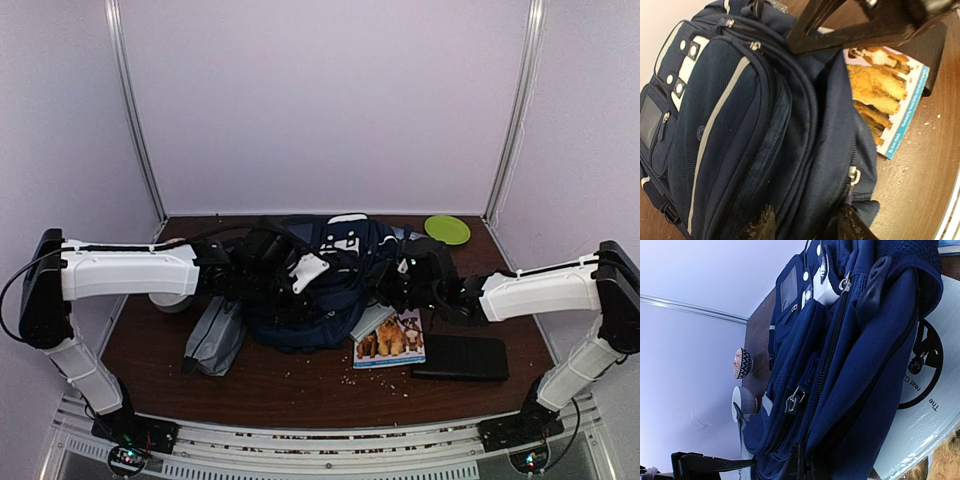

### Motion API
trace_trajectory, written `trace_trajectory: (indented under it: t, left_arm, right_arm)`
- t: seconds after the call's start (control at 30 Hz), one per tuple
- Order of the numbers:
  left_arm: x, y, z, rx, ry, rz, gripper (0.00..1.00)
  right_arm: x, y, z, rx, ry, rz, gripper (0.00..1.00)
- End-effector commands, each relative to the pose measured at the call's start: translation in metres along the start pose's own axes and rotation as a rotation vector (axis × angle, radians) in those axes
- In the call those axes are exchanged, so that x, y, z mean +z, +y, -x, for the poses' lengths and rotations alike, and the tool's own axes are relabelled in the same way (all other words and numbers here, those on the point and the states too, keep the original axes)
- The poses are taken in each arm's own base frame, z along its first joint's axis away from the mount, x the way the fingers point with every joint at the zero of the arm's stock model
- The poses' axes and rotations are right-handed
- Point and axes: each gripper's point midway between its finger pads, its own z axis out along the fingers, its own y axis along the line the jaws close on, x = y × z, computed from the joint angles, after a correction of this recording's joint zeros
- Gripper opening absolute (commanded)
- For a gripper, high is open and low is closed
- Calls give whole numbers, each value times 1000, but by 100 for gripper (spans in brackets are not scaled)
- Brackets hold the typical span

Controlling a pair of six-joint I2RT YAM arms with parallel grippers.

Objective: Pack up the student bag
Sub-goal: Adjust the student bag at the center of the board.

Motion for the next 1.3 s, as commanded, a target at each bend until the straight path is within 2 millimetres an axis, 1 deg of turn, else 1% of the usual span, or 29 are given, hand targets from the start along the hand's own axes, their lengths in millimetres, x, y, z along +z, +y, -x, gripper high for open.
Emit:
trace_trajectory:
  t: [0.0, 0.07, 0.2, 0.5, 0.63, 0.73, 0.93, 1.0, 1.13, 1.27]
  left_arm:
    - [6, 18, 6, 9, -1, 70, 76]
    - [7, 24, 6, 2, 0, 99, 77]
    - [1, 28, 13, -14, -34, 114, 80]
    - [3, 20, 20, -100, -76, -26, 80]
    - [-1, 17, 27, -133, -110, -94, 81]
    - [-2, 15, 32, -132, -121, -115, 82]
    - [2, 15, 37, -140, -125, -129, 83]
    - [4, 16, 37, -142, -117, -127, 83]
    - [12, 16, 30, -144, -85, -128, 82]
    - [16, 12, 26, -142, -71, -149, 80]
  right_arm:
    - [-16, 46, 15, -12, -28, 145, 0]
    - [-17, 45, 14, -13, -26, 145, 0]
    - [-17, 45, 13, -19, -23, 144, 0]
    - [-16, 44, 13, -27, -19, 140, 0]
    - [-15, 44, 13, -35, -18, 137, 0]
    - [-14, 44, 13, -38, -17, 135, 0]
    - [-13, 44, 11, -40, -7, 137, 0]
    - [-13, 43, 12, -42, -8, 135, 0]
    - [-13, 43, 11, -43, -5, 136, 0]
    - [-12, 43, 11, -44, -4, 135, 0]
